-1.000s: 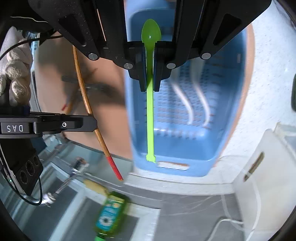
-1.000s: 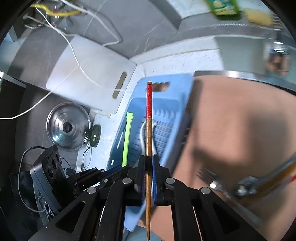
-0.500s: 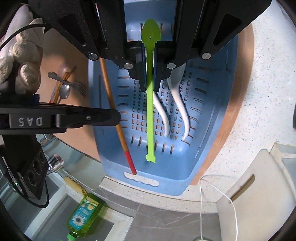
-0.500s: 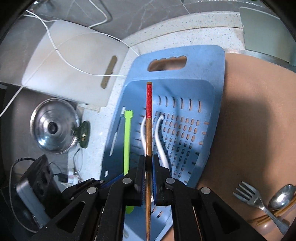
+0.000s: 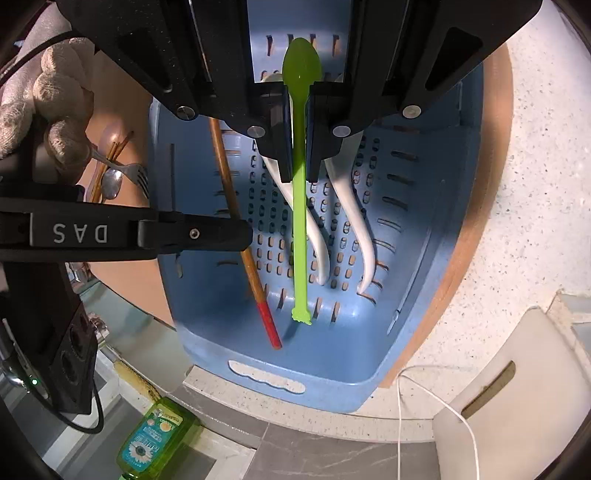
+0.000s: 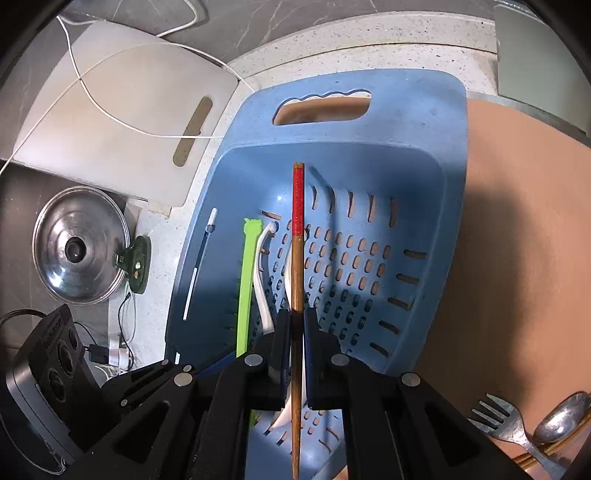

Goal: Organize utensils
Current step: 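Carry the green spoon with the left tool while the right tool carries the chopstick to the basket, then open both tools to drop the green spoon and chopstick into the basket, then move both tools back over the silver fork on the mat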

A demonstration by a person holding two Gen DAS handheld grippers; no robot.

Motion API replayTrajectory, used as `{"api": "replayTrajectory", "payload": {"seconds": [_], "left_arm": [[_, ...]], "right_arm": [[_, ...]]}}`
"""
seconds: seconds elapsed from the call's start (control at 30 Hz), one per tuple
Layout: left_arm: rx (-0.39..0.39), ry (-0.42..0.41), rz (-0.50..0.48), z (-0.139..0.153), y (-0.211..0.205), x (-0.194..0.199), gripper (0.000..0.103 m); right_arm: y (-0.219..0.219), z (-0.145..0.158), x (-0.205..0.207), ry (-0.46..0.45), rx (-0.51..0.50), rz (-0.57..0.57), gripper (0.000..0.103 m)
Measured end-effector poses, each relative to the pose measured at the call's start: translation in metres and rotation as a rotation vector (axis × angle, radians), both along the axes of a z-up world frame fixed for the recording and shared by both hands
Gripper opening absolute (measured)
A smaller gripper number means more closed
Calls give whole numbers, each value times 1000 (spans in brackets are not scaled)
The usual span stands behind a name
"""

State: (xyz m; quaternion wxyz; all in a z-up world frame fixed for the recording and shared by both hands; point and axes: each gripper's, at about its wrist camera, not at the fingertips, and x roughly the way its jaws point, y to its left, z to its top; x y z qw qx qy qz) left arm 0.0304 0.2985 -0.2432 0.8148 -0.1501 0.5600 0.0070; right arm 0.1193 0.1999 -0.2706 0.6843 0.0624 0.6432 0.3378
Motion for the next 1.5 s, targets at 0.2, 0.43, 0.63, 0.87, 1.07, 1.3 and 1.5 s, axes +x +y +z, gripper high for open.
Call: {"api": "replayTrajectory", "payload": {"seconds": [0.2,0.43,0.63,0.87,1.07,1.3,1.5], "left_arm": [[1,7,6,-4,0,3,6],[6,20,24,-6,1,2,13],[20,1,42,4,2,-5,13],[53,-57,27,32,-10,-23,13],[65,-113,-27,56,-37,-32,13],[44,-144,-138,65,-89,-31,26],[16,-119,-267,55,-145,-25,26]], "right_arm": [[1,1,1,-11,-19,19,7],[1,2,-2,-15,-33,50,8],[-6,13,-6,-44,-15,66,9],[-48,43,-11,-88,67,57,24],[-120,60,-10,-112,121,0,36],[-233,63,-4,-144,100,-151,47],[-302,50,-4,-104,77,-235,47]]}}
